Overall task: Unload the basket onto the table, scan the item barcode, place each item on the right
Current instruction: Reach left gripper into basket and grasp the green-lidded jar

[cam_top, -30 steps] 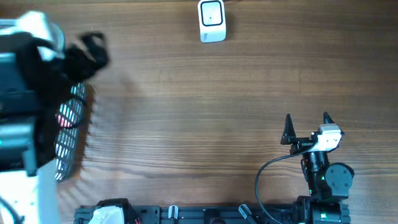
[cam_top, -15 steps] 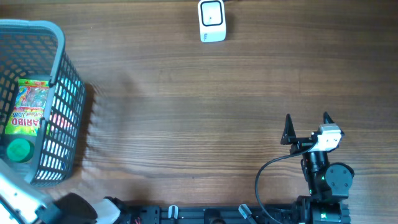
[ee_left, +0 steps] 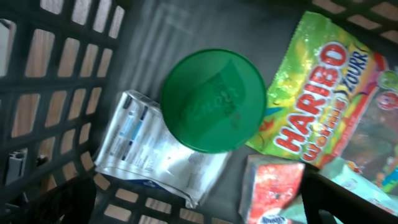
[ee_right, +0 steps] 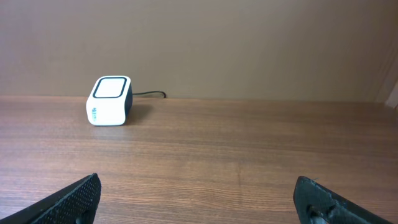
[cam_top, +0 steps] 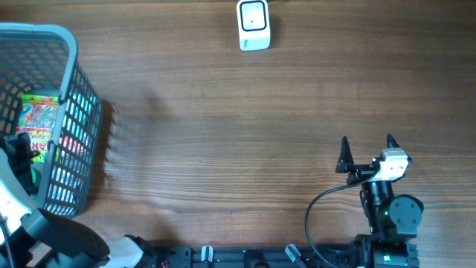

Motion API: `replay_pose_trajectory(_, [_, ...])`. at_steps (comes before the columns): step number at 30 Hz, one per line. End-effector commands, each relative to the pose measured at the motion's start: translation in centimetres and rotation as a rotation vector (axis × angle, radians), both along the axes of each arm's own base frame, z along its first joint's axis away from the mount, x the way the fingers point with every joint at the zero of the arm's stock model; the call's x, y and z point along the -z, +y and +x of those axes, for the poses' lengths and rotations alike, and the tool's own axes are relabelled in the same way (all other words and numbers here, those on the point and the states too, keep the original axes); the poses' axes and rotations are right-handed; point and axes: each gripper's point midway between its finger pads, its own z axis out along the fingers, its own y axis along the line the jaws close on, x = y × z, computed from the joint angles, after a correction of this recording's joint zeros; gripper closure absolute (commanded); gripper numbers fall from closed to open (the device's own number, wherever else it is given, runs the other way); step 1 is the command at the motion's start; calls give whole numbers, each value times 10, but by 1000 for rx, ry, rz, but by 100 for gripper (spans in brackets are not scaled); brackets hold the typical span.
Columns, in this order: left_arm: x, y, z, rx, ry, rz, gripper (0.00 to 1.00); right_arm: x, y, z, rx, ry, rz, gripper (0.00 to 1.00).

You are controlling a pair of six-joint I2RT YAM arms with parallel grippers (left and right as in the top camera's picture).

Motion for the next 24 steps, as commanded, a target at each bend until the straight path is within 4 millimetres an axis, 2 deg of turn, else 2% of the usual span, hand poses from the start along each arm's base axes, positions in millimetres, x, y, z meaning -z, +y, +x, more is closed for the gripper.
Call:
replay_pose_trajectory(1, [10,9,-13,-50,45,12,0,-1,-2,0,14,-4,-13,0])
replay_pose_trajectory(7, [36,28,-19,-101,74,-18,0,-1,-2,0,14,-4,-13,0])
replay_pose_trajectory(11, [54,39,-12,-98,82,-17,0,-1,-2,0,14,-4,-13,0])
replay_pose_trajectory(14, [69,39,-12,-98,108,-48,0,-1,-2,0,14,-4,-12,0])
replay_pose_trajectory(20, [113,26,-21,-99,154,-106,0,-1,-2,0,14,-4,-12,0])
replay_pose_trajectory(21, [117,24,-22,-99,154,-113,2,-1,-2,0,14,-4,-13,0])
replay_pose_trajectory(22, [120,20,-22,-97,151,-129,11,-1,-2,0,14,-4,-12,0])
replay_pose_trajectory(24, [121,15,-18,-92,127,-157,17,-1,-2,0,14,-4,-13,0])
